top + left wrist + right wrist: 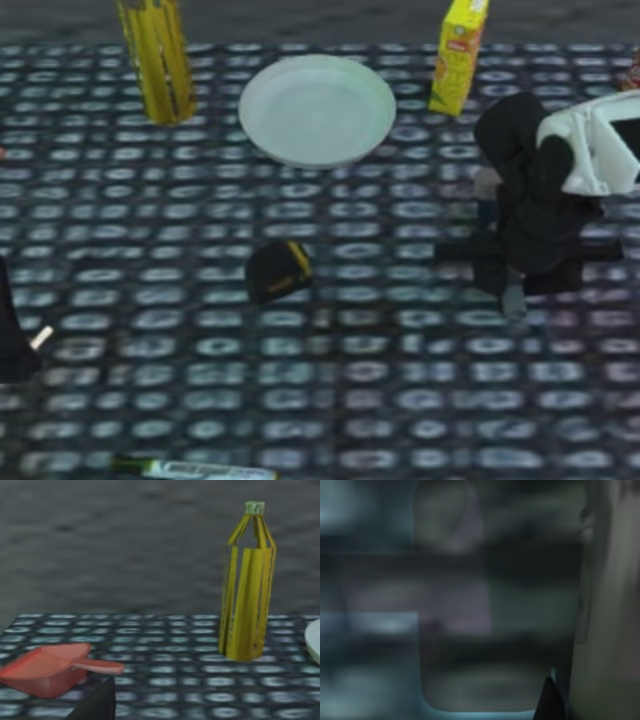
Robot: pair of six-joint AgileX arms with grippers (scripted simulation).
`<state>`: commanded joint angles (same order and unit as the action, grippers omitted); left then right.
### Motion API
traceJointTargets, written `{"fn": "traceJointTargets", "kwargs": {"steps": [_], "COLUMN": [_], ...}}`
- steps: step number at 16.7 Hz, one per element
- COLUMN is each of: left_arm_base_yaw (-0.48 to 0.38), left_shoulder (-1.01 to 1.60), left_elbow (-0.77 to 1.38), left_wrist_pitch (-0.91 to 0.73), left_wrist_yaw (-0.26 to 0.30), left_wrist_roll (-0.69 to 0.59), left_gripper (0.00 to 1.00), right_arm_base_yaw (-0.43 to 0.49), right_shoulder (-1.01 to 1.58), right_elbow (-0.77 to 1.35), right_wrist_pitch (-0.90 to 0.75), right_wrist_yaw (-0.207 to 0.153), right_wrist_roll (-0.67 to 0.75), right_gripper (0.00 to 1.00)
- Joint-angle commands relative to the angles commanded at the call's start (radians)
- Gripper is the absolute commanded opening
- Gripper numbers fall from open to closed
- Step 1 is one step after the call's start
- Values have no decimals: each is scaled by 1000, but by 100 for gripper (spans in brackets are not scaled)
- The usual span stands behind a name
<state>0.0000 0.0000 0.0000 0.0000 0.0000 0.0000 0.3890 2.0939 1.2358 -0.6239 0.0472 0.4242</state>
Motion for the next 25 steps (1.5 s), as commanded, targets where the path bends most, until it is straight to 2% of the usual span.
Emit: {"fn": "traceJointTargets", "kwargs": {"steps": [2,4,8,13,21,25], "left_arm_base_yaw": [0,0,0,0,0,0], "left_shoulder": [0,0,0,0,0,0], "left_elbow": [0,0,0,0,0,0], "left_wrist_pitch": [0,0,0,0,0,0], "left_wrist_yaw": [0,0,0,0,0,0], "left_wrist_roll": [0,0,0,0,0,0], "left_gripper": [100,100,100,100,100,100], "right_arm_base_yaw": [2,2,6,6,0,-5], "right_shoulder": [-41,-44,-71,-139,-301,-389], "right_elbow": [17,15,-13,-106,-312,-379], "right_wrist_pitch": [-16,-4,144,493,1199,1417], "right_wrist_yaw": [12,8,-37,-144,-344,-413], "right_wrist_roll": [-9,-13,-53,-143,-319,-387], "right_gripper": [0,0,0,0,0,0]}}
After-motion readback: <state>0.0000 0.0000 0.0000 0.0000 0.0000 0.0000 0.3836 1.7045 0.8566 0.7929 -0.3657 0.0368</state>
